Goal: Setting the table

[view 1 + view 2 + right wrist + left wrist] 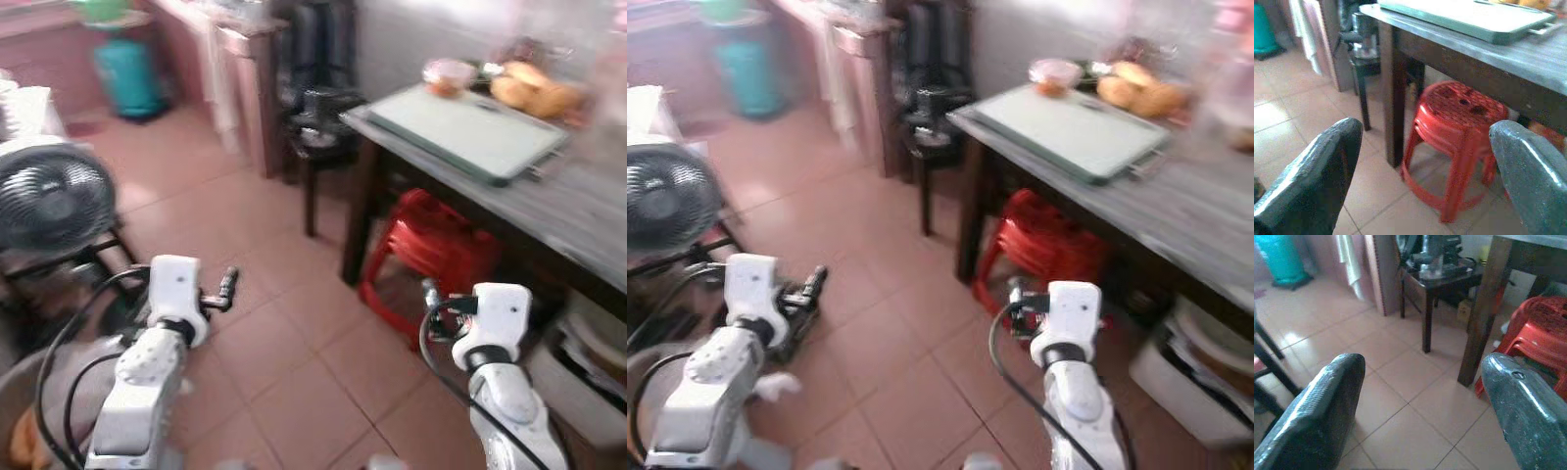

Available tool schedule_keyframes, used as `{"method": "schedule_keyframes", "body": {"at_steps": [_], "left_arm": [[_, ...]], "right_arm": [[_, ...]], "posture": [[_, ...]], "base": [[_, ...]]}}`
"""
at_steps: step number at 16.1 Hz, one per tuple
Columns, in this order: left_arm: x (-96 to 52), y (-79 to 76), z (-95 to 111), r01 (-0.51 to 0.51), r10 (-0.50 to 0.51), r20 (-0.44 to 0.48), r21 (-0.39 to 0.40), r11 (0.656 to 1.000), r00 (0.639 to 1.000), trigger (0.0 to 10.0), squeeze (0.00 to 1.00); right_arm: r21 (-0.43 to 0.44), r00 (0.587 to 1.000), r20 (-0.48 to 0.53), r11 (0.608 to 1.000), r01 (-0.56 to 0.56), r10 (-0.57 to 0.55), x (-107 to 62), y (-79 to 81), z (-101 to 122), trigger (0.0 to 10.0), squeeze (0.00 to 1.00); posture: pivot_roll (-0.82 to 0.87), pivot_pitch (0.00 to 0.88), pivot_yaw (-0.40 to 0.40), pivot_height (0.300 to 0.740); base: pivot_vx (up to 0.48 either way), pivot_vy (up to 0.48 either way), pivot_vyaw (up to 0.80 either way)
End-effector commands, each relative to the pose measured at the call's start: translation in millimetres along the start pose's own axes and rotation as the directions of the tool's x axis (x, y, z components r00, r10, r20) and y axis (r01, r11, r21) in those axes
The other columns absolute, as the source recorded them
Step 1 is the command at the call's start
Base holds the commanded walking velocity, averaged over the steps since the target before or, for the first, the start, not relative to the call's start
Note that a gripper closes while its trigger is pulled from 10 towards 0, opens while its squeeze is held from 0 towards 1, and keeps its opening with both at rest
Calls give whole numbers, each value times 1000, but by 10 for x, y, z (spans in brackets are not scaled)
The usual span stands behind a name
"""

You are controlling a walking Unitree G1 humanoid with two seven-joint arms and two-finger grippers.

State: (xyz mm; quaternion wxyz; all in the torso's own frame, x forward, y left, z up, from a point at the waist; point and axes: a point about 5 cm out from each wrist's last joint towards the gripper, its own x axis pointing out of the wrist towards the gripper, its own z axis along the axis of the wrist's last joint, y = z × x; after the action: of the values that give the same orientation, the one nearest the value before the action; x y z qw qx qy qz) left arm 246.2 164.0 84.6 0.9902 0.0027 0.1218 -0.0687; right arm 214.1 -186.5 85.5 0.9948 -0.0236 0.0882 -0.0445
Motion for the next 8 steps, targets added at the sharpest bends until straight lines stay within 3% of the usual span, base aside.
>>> {"method": "schedule_keyframes", "body": {"at_steps": [1,8], "left_arm": [[27,-80,21,32,-32,4,-5,999,999,10000,0],[30,-101,60,49,-48,30,-26,998,998,10000,0]], "right_arm": [[-15,999,-2,999,34,-34,11,-86,-5,10000,0],[-13,999,-4,999,47,-47,27,-94,-8,10000,0]], "posture": [[-51,0,35,740],[-49,0,37,740]], "base": [[0,0,-800],[0,0,-800]]}}
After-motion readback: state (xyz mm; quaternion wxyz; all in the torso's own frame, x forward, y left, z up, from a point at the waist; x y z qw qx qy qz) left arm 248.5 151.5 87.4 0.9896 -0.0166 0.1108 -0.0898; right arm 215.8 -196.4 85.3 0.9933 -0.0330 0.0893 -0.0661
